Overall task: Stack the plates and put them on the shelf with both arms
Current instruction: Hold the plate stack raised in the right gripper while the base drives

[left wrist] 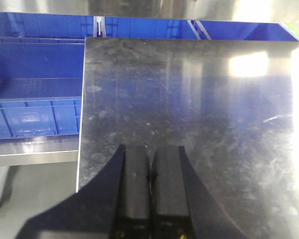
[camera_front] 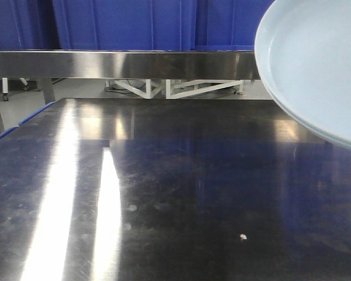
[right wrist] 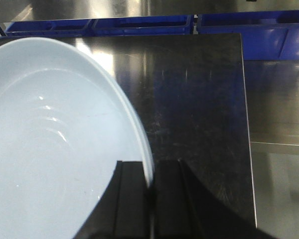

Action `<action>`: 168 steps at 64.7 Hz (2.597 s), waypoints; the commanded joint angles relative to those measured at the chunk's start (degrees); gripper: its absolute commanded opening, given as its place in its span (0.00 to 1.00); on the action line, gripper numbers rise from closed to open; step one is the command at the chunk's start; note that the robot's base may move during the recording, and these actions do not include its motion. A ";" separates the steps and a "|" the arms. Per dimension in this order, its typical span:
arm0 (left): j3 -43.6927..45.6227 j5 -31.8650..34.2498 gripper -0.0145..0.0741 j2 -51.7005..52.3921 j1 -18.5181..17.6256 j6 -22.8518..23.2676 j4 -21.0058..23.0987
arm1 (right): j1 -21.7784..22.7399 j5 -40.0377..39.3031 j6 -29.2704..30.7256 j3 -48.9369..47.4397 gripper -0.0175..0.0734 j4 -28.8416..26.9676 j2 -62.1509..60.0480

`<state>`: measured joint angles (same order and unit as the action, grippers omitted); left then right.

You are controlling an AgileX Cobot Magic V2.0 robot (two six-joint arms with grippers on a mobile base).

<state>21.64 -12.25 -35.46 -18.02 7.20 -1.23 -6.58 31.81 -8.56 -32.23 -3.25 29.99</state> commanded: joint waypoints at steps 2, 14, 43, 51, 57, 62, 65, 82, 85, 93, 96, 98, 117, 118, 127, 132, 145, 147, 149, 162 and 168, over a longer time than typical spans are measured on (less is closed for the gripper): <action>1.76 4.40 0.26 0.17 0.14 0.36 0.00 | 0.45 -5.27 0.16 -1.85 0.25 -0.14 0.02; 1.76 4.40 0.26 0.17 0.14 0.36 0.00 | 0.45 -5.27 0.16 -1.85 0.25 -0.14 0.02; 1.76 4.40 0.26 0.17 0.14 0.36 0.00 | 0.45 -5.27 0.16 -1.85 0.25 -0.14 0.02; 1.76 4.40 0.26 0.17 0.14 0.36 0.00 | 0.45 -5.27 0.16 -1.85 0.25 -0.14 0.02; 1.76 4.40 0.26 0.17 0.14 0.36 0.00 | 0.45 -5.27 0.16 -1.85 0.25 -0.14 0.02; 1.76 4.40 0.26 0.17 0.14 0.36 0.00 | 0.45 -5.27 0.16 -1.85 0.25 -0.14 0.02; 1.76 4.40 0.26 0.17 0.14 0.36 0.00 | 0.45 -5.27 0.16 -1.85 0.25 -0.14 0.02; 1.76 4.40 0.26 0.17 0.14 0.36 0.00 | 0.45 -5.27 0.16 -1.85 0.25 -0.14 0.02; 1.76 4.40 0.26 0.17 0.14 0.36 0.00 | 0.45 -5.27 0.16 -1.85 0.25 -0.14 0.02; 1.76 4.40 0.26 0.17 0.14 0.36 0.00 | 0.45 -5.27 0.16 -1.85 0.25 -0.14 0.02; 1.76 4.40 0.26 0.17 0.14 0.36 0.00 | 0.45 -5.27 0.16 -1.85 0.25 -0.14 0.02; 1.76 4.40 0.26 0.17 0.14 0.36 0.00 | 0.45 -5.27 0.16 -1.85 0.25 -0.14 0.02; 1.76 4.40 0.26 0.17 0.14 0.36 0.00 | 0.45 -5.27 0.16 -1.85 0.25 -0.14 0.02; 1.76 4.40 0.26 0.17 0.14 0.36 0.00 | 0.45 -5.27 0.16 -1.85 0.25 -0.14 0.02; 1.76 4.40 0.26 0.17 0.14 0.36 0.00 | 0.45 -5.27 0.16 -1.85 0.25 -0.14 0.02; 1.76 4.40 0.26 0.17 0.14 0.36 0.00 | 0.45 -5.27 0.16 -1.85 0.25 -0.14 0.02; 1.76 4.40 0.26 0.17 0.14 0.36 0.00 | 0.45 -5.27 0.16 -1.85 0.25 -0.14 0.02; 1.76 4.40 0.26 0.17 0.14 0.36 0.00 | 0.45 -5.27 0.16 -1.85 0.25 -0.14 0.02; 1.76 4.40 0.26 0.17 0.14 0.36 0.00 | 0.45 -5.27 0.16 -1.85 0.25 -0.14 0.02; 1.76 4.40 0.26 0.17 0.14 0.36 0.00 | 0.45 -5.27 0.16 -1.85 0.25 -0.14 0.02; 1.76 4.40 0.26 0.17 0.14 0.36 0.00 | 0.45 -5.27 0.16 -1.85 0.25 -0.14 0.02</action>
<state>21.64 -12.25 -35.46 -18.02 7.20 -1.23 -6.58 31.81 -8.56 -32.23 -3.25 29.99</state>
